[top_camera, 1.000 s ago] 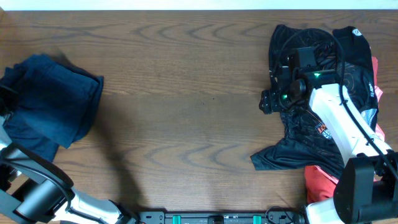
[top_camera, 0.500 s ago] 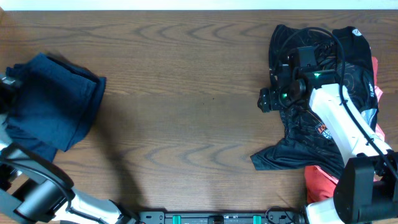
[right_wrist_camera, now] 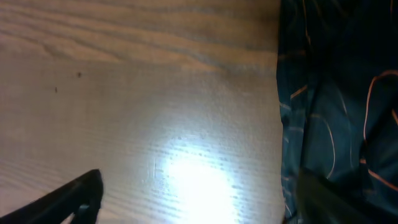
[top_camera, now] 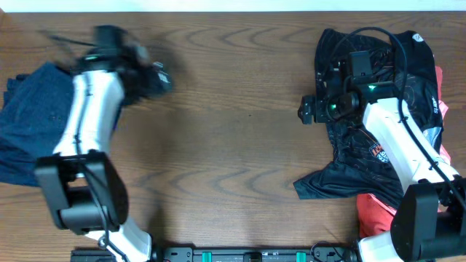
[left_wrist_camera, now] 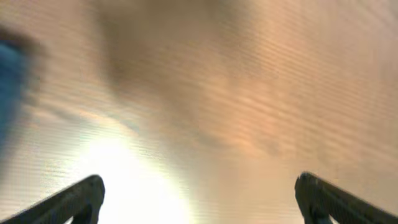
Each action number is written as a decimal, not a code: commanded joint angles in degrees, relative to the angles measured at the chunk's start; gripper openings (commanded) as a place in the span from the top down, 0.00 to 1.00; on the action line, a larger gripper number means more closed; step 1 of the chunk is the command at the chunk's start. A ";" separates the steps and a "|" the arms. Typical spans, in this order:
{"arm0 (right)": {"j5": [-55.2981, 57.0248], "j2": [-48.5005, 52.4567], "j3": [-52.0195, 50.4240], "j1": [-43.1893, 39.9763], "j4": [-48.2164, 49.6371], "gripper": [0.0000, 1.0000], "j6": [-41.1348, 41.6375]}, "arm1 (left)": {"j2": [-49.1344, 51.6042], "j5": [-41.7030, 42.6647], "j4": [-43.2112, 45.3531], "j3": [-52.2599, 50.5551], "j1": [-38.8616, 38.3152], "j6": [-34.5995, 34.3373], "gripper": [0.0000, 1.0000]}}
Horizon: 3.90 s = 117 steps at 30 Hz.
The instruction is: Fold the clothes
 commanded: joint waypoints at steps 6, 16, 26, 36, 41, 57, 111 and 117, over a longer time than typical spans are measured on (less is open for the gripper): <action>-3.02 -0.90 0.09 -5.14 -9.51 0.01 1.22 | -2.38 -7.67 -18.80 -0.20 -10.99 1.11 0.02; 5.60 -17.59 -7.93 -4.76 -3.67 0.01 5.92 | -27.04 -17.33 -10.67 -10.38 -17.64 -1.09 0.02; 18.99 -58.14 -32.94 4.44 13.97 0.01 9.73 | -66.71 -17.29 5.33 -36.54 -21.24 0.00 0.02; 18.97 -70.62 -35.50 4.44 -0.59 0.01 9.73 | -80.50 -17.29 -3.76 -38.56 -21.24 0.02 0.02; 18.97 -70.44 -35.52 4.44 -7.67 0.01 9.73 | -80.46 -17.31 -6.64 -38.56 -21.24 0.02 0.02; 18.97 -75.17 -36.00 2.95 -16.92 0.01 9.68 | -80.46 -17.31 -7.06 -38.56 -21.24 0.02 0.02; 15.32 -94.55 -69.16 -5.75 41.97 0.01 -4.92 | -80.46 -17.31 -7.06 -38.56 -21.24 0.02 0.02; 15.32 -94.55 -69.16 -5.75 41.97 0.01 -4.92 | -80.59 -17.29 -7.15 -38.62 -20.48 0.02 0.02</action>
